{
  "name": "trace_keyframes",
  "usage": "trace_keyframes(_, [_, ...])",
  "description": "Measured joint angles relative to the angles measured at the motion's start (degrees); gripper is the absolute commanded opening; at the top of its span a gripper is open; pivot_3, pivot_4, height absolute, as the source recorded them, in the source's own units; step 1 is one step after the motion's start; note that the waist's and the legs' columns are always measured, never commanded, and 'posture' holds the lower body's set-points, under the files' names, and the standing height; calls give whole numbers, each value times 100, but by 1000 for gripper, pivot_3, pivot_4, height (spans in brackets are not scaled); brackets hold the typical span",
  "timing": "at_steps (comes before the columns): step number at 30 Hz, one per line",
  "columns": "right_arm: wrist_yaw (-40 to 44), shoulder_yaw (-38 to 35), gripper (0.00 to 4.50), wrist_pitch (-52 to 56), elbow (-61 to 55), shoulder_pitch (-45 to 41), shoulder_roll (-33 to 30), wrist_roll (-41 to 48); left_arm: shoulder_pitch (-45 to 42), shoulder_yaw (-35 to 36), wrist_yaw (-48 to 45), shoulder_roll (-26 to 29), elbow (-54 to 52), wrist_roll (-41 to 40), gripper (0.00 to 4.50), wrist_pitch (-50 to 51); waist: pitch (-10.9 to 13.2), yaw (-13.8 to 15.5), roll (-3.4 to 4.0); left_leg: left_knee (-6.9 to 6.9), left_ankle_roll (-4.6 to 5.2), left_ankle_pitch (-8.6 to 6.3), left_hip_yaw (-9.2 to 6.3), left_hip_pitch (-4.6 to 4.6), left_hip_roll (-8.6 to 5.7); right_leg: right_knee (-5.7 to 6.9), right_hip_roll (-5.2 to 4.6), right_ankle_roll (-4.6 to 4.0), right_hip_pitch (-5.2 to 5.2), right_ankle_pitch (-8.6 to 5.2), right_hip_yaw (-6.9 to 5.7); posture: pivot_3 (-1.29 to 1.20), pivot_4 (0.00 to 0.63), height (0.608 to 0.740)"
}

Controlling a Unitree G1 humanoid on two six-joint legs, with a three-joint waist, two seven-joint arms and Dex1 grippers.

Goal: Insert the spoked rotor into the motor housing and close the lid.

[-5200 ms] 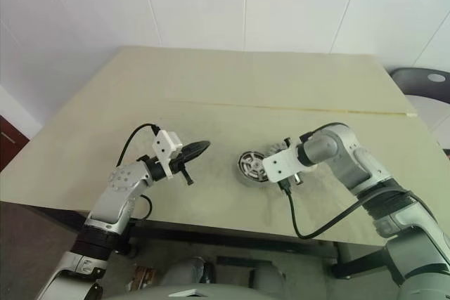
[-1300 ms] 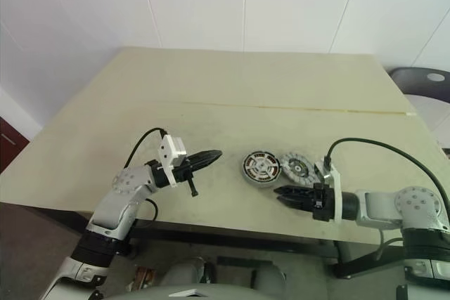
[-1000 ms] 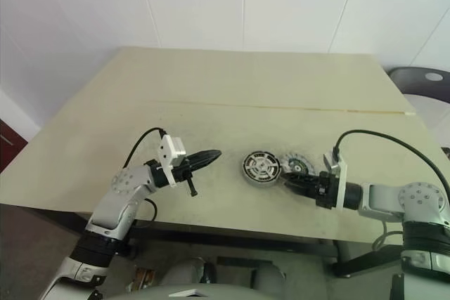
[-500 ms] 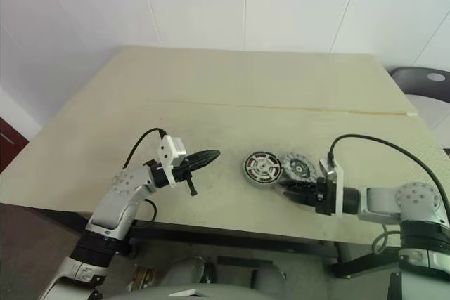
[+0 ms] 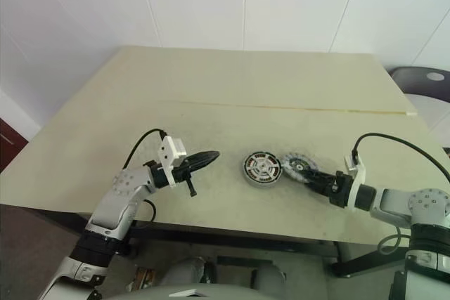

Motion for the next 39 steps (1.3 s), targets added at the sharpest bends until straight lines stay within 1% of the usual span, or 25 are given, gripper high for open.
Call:
trace_keyframes(1, [1,-34,2459,-7,-1,-26,21,-32,0,0,0,0,3,9,0,-6,0,0,0,0,-1,0,0,0,0,0,0,0,0,0,0,0,0,740])
trace_keyframes(2, [-1,-70,2082,-32,-4,-65,69,-57,0,-1,-1,-4,12,14,0,-15,0,-3,0,-1,-1,0,0,1,0,0,0,0,0,0,0,0,0,740])
trace_keyframes(3, [-11,-96,1905,-39,-6,-90,127,-90,0,-7,-3,-10,16,18,0,-33,0,-6,0,-1,-1,0,0,1,0,0,0,0,-1,0,0,0,0,740])
trace_keyframes(9, [-94,-253,90,-38,-131,-241,403,-153,-1,-8,-4,-7,32,45,0,-91,0,-4,6,-2,-1,0,0,-1,0,0,0,0,-2,0,0,0,0,740])
trace_keyframes(14, [-34,-227,46,-42,-415,-350,436,-208,-3,-11,0,-12,78,91,0,-97,1,-3,7,-6,-1,-1,0,-2,0,-1,0,0,-5,0,0,0,0,740])
trace_keyframes(17, [188,-1,46,-198,-754,-353,310,-405,-3,-22,2,-28,102,124,0,-99,1,-1,10,-6,-1,-1,0,-4,0,-2,-1,0,-6,0,0,0,0,740])
trace_keyframes(21, [403,298,46,-543,-808,-424,200,-790,-2,-89,3,-47,104,135,0,-102,2,-3,10,-4,-12,-7,0,-4,0,-2,-1,0,-6,0,0,0,0,740])
trace_keyframes(27, [761,985,46,-1713,-732,-629,12,-1840,-1,-140,10,-53,113,140,0,-110,2,10,11,-2,-14,-8,0,-4,0,-3,-1,-1,-5,0,0,0,0,740])
trace_keyframes(31, [1079,1248,46,-2479,-729,-642,-16,-2371,2,-173,12,-51,184,168,0,-119,2,1,11,0,-15,-9,0,-4,-1,-3,-3,-1,-4,0,0,0,0,740])
trace_keyframes(34, [1392,1473,46,-3162,-875,-585,-172,-2810,3,-178,12,-49,199,183,0,-122,3,3,15,-1,-15,-9,0,-4,-1,-3,-3,-1,-5,0,0,0,0,740])
trace_keyframes(39, [2025,1555,46,-3707,-1262,-472,-406,-3058,-2,-179,10,-51,262,211,0,-159,3,8,15,-7,-15,-9,0,-4,0,-3,-3,-1,-9,0,0,0,0,740])
